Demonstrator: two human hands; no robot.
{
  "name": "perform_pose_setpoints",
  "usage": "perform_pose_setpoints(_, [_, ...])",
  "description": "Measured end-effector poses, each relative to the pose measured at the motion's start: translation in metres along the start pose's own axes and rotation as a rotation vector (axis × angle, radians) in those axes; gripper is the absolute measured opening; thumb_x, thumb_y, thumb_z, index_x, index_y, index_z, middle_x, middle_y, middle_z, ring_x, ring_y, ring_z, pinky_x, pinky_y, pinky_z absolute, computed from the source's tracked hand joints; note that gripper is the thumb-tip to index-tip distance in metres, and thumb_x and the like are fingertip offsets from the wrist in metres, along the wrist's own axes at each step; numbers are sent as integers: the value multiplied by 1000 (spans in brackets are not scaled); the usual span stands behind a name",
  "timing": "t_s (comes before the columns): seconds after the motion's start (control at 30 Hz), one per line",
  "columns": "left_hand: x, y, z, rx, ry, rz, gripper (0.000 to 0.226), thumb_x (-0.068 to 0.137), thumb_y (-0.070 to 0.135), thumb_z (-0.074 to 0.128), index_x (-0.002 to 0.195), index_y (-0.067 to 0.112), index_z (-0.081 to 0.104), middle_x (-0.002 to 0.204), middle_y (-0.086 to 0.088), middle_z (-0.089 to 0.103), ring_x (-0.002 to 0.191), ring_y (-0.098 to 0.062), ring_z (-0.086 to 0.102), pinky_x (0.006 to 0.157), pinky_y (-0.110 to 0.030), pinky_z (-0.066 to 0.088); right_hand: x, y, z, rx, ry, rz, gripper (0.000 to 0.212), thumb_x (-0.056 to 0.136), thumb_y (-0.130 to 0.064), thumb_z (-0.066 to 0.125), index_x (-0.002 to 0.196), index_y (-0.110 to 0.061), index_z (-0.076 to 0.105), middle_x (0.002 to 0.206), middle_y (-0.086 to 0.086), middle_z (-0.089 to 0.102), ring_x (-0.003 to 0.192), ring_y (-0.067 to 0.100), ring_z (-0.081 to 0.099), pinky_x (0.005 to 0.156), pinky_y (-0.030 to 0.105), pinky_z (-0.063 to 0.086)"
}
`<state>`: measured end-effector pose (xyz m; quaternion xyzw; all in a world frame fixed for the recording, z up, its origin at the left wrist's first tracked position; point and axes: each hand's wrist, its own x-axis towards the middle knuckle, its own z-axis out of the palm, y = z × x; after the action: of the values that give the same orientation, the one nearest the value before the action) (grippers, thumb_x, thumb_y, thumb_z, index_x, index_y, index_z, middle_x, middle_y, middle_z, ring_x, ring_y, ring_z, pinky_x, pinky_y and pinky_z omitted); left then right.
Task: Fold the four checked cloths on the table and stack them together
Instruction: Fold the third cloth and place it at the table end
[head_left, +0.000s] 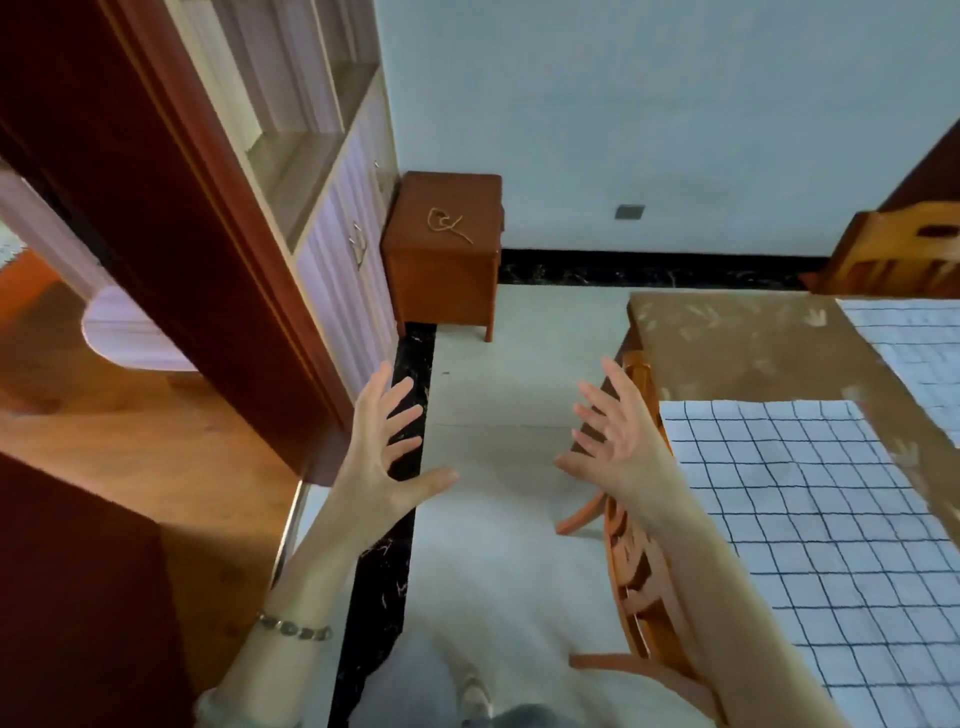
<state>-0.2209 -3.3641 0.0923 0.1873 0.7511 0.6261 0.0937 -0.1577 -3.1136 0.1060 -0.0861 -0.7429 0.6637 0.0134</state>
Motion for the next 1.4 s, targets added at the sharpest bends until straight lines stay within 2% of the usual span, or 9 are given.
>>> perform_pose_setpoints(0.1, [54,-11,10,-21,-124,5,112,57,45,82,142,53,9,152,10,29,133,-3,40,106,-32,40,18,6,-13,27,145,29,102,72,4,76,143,-40,17,148,0,36,131,10,42,109,38,38])
perform_pose_setpoints(0.27, [151,-21,40,-37,-373,52,111,56,47,81,140,50,8,148,11,29,130,4,40,96,-12,42,42,8,-33,62,376,63,103,72,-3,78,147,-40,18,147,-5,38,130,5,43,108,34,38])
perform_pose_setpoints(0.33, [188,-22,52,-54,-477,72,114,53,59,83,140,51,9,147,16,29,128,6,41,97,-15,42,53,5,-38,80,480,64,101,68,-8,78,145,-43,21,146,-7,40,128,4,44,107,32,39])
perform_pose_setpoints(0.43, [238,-21,71,-80,-645,78,117,47,68,82,139,54,11,144,20,31,128,5,42,100,-22,41,66,1,-46,113,659,80,98,73,4,75,138,-51,26,144,-9,42,127,5,46,106,32,41])
perform_pose_setpoints(0.67, [300,-4,139,-77,-975,161,107,42,70,82,127,74,17,144,23,34,129,3,43,104,-27,42,43,0,-64,86,999,124,103,71,-4,79,145,-43,20,143,-10,40,128,4,45,101,25,43])
perform_pose_setpoints(0.87, [301,9,217,-94,-1249,201,110,50,55,86,135,64,17,150,14,33,131,-4,44,107,-38,41,0,5,-73,127,1271,168,99,66,-20,80,141,-49,22,144,-9,40,129,8,45,103,28,43])
perform_pose_setpoints(1.03, [285,12,278,-84,-1406,178,111,65,25,84,145,51,13,150,17,32,131,0,42,109,-35,39,-34,16,-96,159,1386,198,98,67,-21,79,142,-47,21,143,-10,40,128,5,45,104,29,42])
perform_pose_setpoints(1.27, [267,17,361,-38,-1462,171,107,67,32,86,143,53,13,148,17,32,129,2,43,103,-28,41,-84,37,-149,175,1457,224,98,64,-24,78,140,-49,22,142,-11,41,127,5,46,99,23,44])
perform_pose_setpoints(1.4, [267,15,400,30,-1497,186,105,67,25,81,142,54,13,149,16,31,129,4,41,103,-27,40,-108,51,-177,186,1472,250,98,67,-23,78,141,-47,20,143,-8,40,129,7,45,104,31,42])
